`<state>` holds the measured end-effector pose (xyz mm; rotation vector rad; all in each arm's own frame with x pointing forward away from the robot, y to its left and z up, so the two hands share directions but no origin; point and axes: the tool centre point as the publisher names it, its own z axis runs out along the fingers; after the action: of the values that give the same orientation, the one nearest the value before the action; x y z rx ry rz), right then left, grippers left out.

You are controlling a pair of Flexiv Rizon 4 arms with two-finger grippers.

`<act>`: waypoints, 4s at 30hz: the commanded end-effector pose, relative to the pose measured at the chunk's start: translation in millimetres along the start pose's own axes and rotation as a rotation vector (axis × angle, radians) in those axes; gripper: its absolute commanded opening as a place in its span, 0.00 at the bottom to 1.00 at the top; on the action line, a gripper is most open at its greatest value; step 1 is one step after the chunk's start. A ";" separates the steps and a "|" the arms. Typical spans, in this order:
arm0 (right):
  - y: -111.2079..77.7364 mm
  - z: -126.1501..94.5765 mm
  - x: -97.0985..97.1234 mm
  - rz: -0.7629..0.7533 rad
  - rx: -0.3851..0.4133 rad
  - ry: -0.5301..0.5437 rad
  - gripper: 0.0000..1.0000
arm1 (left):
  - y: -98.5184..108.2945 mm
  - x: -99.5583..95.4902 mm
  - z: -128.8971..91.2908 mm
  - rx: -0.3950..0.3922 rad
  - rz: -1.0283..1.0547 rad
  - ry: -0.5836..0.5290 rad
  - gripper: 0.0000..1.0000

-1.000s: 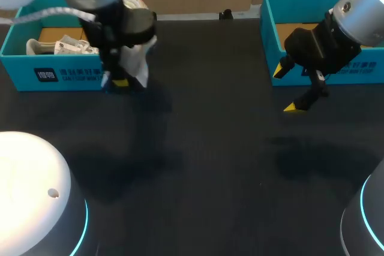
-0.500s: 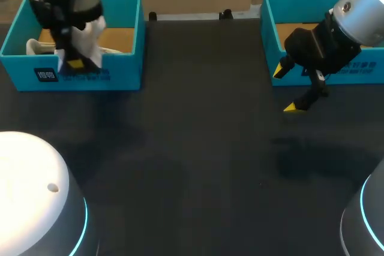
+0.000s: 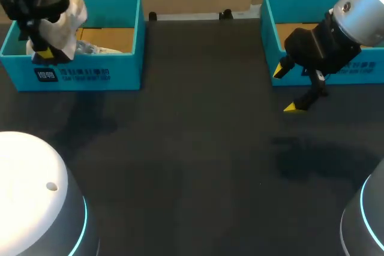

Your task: Take the shoe out of the shoebox, open the shoe tongue, remove and reinsert the insole, then place the shoe into the shoebox

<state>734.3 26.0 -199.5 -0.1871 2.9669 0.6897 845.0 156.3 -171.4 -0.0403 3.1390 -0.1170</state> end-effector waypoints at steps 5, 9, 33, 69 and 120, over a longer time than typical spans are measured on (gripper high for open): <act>0.3 1.5 -0.4 0.001 0.002 0.000 1.00 | 35.4 -30.1 -5.4 -0.028 0.028 -0.008 0.00; 0.3 1.5 -0.4 0.001 0.002 0.000 1.00 | 55.4 -44.0 -11.0 -0.036 0.048 -0.032 0.00; 0.3 1.5 -0.4 0.001 0.002 0.000 1.00 | 72.8 -73.8 -13.0 -0.061 0.041 -0.030 0.00; 0.3 1.5 -0.4 0.001 0.002 0.000 1.00 | 137.6 -205.5 -1.4 -0.114 0.152 -0.074 0.00; 0.3 1.5 -0.4 0.001 0.002 0.000 1.00 | 142.0 -257.3 -2.1 -0.168 0.708 -0.026 0.00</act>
<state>734.3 26.0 -199.5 -0.1870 2.9669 0.6897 1097.9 298.0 -182.4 0.6518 2.9763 0.2063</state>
